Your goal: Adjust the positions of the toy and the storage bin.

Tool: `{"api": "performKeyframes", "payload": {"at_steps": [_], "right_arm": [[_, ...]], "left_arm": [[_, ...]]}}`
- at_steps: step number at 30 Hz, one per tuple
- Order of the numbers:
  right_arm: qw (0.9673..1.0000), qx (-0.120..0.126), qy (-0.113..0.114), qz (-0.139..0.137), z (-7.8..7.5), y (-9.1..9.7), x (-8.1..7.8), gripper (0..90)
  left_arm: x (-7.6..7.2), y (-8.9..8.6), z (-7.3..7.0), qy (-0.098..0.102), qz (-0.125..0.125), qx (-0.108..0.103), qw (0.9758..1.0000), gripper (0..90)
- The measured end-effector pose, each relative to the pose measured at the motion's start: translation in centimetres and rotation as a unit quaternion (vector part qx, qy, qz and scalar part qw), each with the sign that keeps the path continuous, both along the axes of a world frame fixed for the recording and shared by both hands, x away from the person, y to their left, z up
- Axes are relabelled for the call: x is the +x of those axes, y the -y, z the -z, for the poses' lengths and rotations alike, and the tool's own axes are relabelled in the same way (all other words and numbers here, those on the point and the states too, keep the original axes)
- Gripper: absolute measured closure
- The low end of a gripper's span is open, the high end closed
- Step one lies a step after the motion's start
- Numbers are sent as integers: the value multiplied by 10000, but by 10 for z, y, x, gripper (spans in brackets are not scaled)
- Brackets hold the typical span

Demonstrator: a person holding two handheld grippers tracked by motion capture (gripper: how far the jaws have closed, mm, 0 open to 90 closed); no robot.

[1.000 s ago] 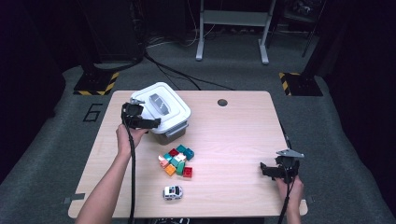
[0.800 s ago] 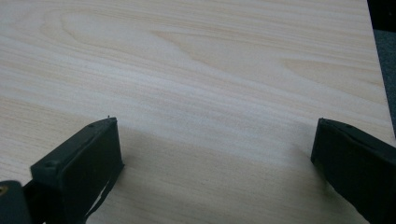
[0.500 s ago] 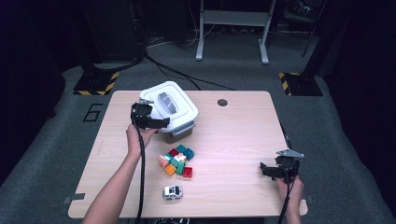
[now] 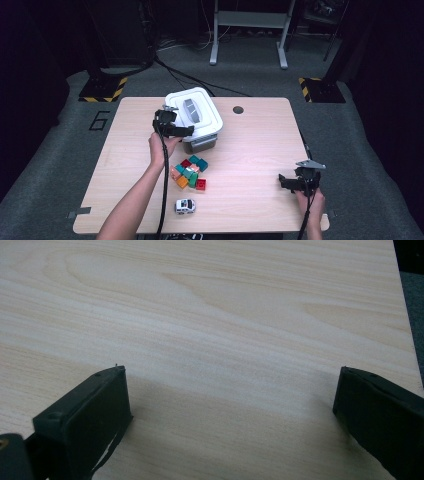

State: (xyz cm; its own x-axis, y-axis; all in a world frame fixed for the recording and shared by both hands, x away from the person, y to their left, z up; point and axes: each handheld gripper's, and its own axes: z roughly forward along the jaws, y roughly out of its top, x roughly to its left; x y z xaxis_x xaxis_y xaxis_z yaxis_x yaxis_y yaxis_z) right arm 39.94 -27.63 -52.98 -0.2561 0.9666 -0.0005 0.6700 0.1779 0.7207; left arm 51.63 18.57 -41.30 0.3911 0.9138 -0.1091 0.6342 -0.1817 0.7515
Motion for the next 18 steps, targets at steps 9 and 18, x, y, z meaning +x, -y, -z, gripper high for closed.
{"api": "performKeyframes", "payload": {"at_steps": [9, 18], "right_arm": [[10000, 3, -2, 3, 0, 0, 0, 11], [10000, -5, -9, -3, 0, 0, 0, 13]], "left_arm": [[5, 21, -2, -39, -5, 34, 10000, 3], [-1, 26, -5, 116, 124, 40, 9998, 40]]}}
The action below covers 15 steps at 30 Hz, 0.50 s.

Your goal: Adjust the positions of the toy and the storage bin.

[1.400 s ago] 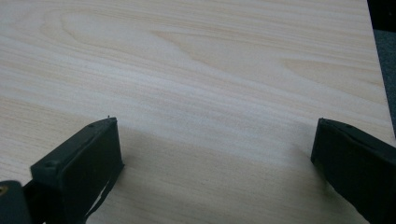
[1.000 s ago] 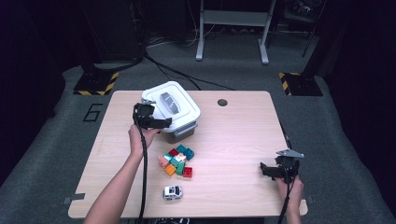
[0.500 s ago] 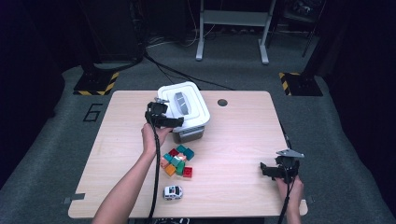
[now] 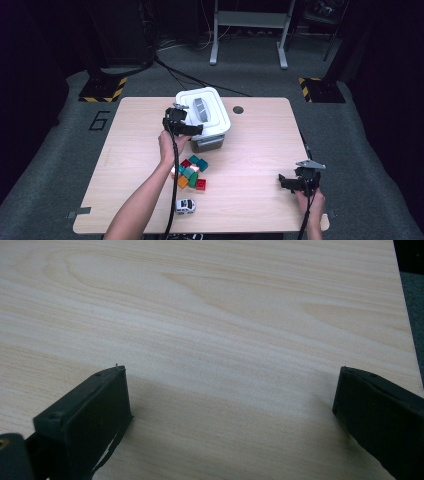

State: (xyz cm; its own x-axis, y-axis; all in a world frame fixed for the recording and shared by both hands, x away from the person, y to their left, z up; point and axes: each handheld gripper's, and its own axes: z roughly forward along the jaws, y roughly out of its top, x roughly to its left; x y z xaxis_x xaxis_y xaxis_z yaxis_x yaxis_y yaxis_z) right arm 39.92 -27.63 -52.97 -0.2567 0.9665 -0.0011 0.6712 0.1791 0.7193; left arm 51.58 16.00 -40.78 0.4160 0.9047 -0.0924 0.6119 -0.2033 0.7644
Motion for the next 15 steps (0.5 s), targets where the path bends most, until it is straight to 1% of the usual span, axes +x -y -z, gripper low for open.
{"api": "performKeyframes", "payload": {"at_steps": [3, 4, 5, 6, 9, 10, 11, 12, 13, 14, 15], "right_arm": [[10000, 0, 1, -2, 0, 0, 0, 13], [10000, 1, 1, -2, 0, 0, 0, 13], [10000, 1, 1, -2, 0, 0, 0, 13], [10000, 0, 3, -3, 0, 0, 0, 13], [10000, 0, 1, -3, 0, 0, 0, 13], [10000, 0, 0, 0, 0, 0, 0, 13], [10000, 0, 3, -3, 0, 0, 0, 13], [10000, 1, 1, -1, 0, 0, 0, 13], [10000, 0, 2, -2, 0, 0, 0, 13], [10000, -1, 1, -2, 0, 0, 0, 14], [10000, 0, 2, -2, 0, 0, 0, 13]], "left_arm": [[-9, -4, 0, 92, -5, -153, 9998, 91], [-10, -6, 0, 90, 28, -153, 9998, 110], [-12, -7, 0, 94, 65, -217, 9997, 122], [-14, -7, 0, 78, 20, -269, 9996, 134], [-17, -6, 1, 9, 43, -332, 9994, 155], [-18, -5, 1, 4, 0, -338, 9994, 154], [-18, -5, 1, 24, 10, -310, 9995, 154], [-18, -3, 1, 2, -13, -344, 9994, 153], [-19, -2, 0, 1, 43, -301, 9995, 154], [-19, 0, 1, -6, 34, -321, 9995, 153], [-19, 1, 1, -18, 73, -289, 9996, 156]]}}
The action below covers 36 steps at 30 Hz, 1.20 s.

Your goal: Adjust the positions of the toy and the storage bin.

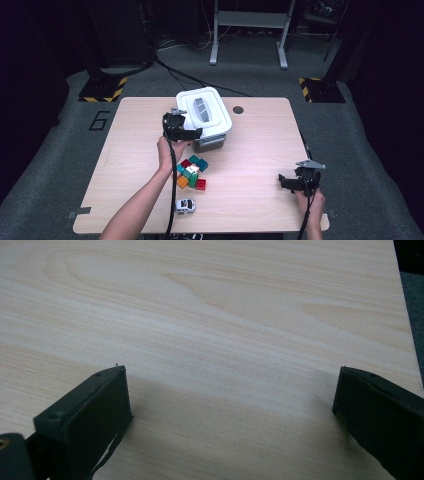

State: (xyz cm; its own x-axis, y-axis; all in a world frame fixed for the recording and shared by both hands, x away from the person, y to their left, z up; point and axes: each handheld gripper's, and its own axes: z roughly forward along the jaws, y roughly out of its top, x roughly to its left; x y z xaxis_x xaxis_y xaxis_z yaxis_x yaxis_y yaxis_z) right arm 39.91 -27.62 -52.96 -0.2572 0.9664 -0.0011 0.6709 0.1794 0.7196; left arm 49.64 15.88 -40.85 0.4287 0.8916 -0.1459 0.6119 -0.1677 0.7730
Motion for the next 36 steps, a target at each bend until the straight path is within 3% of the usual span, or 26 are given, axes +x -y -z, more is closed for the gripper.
{"api": "performKeyframes", "payload": {"at_steps": [4, 8, 12, 15, 18, 23, 25, 26, 27, 32, 33, 34, 36], "right_arm": [[10000, -1, 0, 1, 0, 0, 0, 13], [10000, -3, -4, 6, 0, 0, 0, 14], [10000, 0, -3, 9, 0, 0, 0, 15], [10000, -4, 4, -2, 0, 0, 0, 15], [10000, -3, 1, 0, 0, 0, 0, 15], [10000, 0, 0, 4, 0, 0, 0, 15], [10000, 2, 3, 7, 0, 0, 0, 15], [10000, 9, 8, 27, 0, -1, 0, 15], [10000, 7, 9, 26, 0, -1, 0, 16], [10000, 16, 18, 29, 0, -1, -1, 27], [10000, 18, 16, 31, 0, -1, -1, 27], [10000, 20, 19, 29, 0, -1, -1, 27], [10000, 24, 18, 26, 0, -1, -1, 29]], "left_arm": [[-2, 8, 1, 63, 141, -9, 9999, 158], [-7, 7, -4, 311, 198, 0, 9993, 136], [-16, -13, -9, 449, 166, -129, 9988, 82], [-28, -40, -7, 557, 44, -61, 9984, 54], [-35, -66, 1, 539, -79, 118, 9984, 28], [-41, -121, 32, 264, -394, 223, 9986, 1], [-41, -128, 38, 216, -410, 282, 9985, 0], [-42, -146, 57, -33, -385, 338, 9987, 0], [-42, -152, 65, -117, -406, 350, 9985, 0], [-44, -170, 97, -315, -310, 778, 9960, 1], [-43, -173, 100, -401, -219, 782, 9959, 1], [-41, -176, 104, -468, -175, 648, 9966, 0], [-39, -178, 108, -498, -133, 712, 9961, 0]]}}
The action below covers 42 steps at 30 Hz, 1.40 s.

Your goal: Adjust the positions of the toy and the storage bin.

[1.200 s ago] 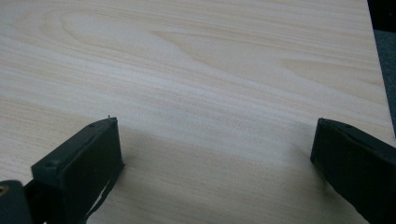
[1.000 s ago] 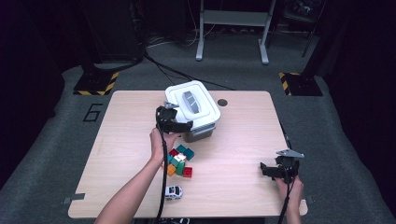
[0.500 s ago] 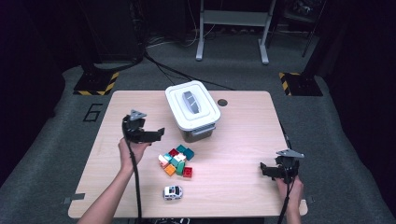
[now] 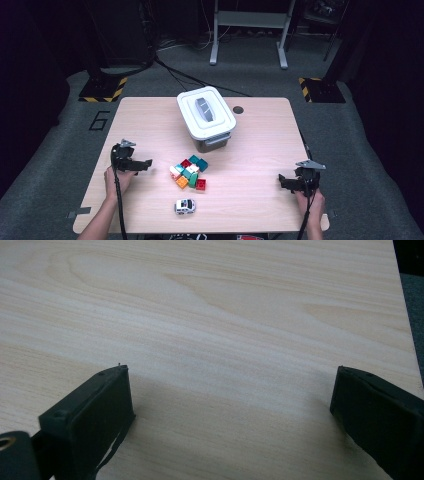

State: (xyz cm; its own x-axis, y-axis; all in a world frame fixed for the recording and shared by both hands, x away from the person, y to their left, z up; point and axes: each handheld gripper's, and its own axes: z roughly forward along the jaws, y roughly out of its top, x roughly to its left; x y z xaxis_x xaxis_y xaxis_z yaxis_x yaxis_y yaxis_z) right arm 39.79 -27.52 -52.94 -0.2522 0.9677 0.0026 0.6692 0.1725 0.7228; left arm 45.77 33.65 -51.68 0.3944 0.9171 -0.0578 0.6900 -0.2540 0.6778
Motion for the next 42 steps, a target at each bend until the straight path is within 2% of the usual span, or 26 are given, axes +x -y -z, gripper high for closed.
{"api": "performKeyframes", "payload": {"at_steps": [1, 2, 4, 5, 7, 8, 11, 12, 13, 15, 17, 18, 21, 24, 25, 26, 29, 31, 32, 35, 36, 40, 42], "right_arm": [[10000, 4, 0, -6, 0, 0, 0, 29], [10000, 4, 0, -12, 0, 0, 0, 29], [10000, 4, 1, -16, 0, 0, 0, 29], [10000, 4, 1, -16, 0, 0, 0, 29], [10000, 4, 5, -26, 0, 0, 0, 31], [10000, 4, 4, -23, 0, 0, 0, 31], [10000, 2, -1, -16, 0, 0, 0, 31], [10000, 2, -1, -16, 0, 0, 0, 31], [10000, 4, -7, -8, 0, 0, 0, 31], [10000, 7, -9, -68, 0, 0, 0, 31], [9999, 1, -11, -107, 0, 0, 0, 31], [9999, 5, 9, -144, 0, 0, 1, 25], [9999, 6, -91, -119, -1, 0, 3, 14], [9982, -153, -561, -131, -10, -5, 7, 33], [9981, -234, -538, -194, -11, -6, 8, 36], [9980, -221, -572, -119, -13, -8, 9, 32], [9982, 45, -557, -198, -22, -12, 15, 21], [9984, 48, -509, -251, -26, -13, 17, 20], [9983, 123, -524, -221, -30, -16, 18, 24], [9981, 192, -432, -386, -49, -26, 26, 26], [9981, 192, -432, -386, -49, -26, 26, 26], [9981, 198, -343, -465, -69, -38, 35, 25], [9979, 218, -281, -545, -80, -45, 42, 26]], "left_arm": [[2, -1, 3, -75, 43, 118, 9999, 0], [3, 0, 6, -58, -5, 49, 10000, 0], [1, 1, 10, 121, 58, 251, 9996, 2], [1, 1, 10, 121, 58, 251, 9996, 0], [-1, -1, 14, 384, 276, 169, 9987, 0], [-2, -2, 13, 310, 317, 213, 9988, 0], [-3, 0, 14, 396, 267, 170, 9987, 3], [-4, 0, 13, 325, 356, 189, 9987, 3], [-3, 2, 14, 393, 365, 152, 9984, 3], [-2, 4, 14, 374, 510, 209, 9978, 3], [-2, 4, 13, 339, 520, 196, 9979, 3], [-1, 5, 14, 390, 506, 162, 9978, 3], [-1, 5, 13, 333, 516, 205, 9979, 2], [0, 6, 15, 418, 431, 145, 9981, 2], [0, 6, 15, 423, 435, 142, 9981, 2], [0, 6, 15, 422, 431, 145, 9981, 2], [0, 6, 15, 418, 438, 143, 9981, 2], [0, 6, 15, 416, 439, 144, 9981, 2], [0, 6, 15, 419, 440, 144, 9981, 2], [0, 6, 15, 420, 436, 142, 9981, 2], [0, 6, 15, 420, 436, 142, 9981, 2], [0, 6, 14, 359, 464, 161, 9981, 2], [0, 6, 14, 404, 441, 150, 9981, 2]]}}
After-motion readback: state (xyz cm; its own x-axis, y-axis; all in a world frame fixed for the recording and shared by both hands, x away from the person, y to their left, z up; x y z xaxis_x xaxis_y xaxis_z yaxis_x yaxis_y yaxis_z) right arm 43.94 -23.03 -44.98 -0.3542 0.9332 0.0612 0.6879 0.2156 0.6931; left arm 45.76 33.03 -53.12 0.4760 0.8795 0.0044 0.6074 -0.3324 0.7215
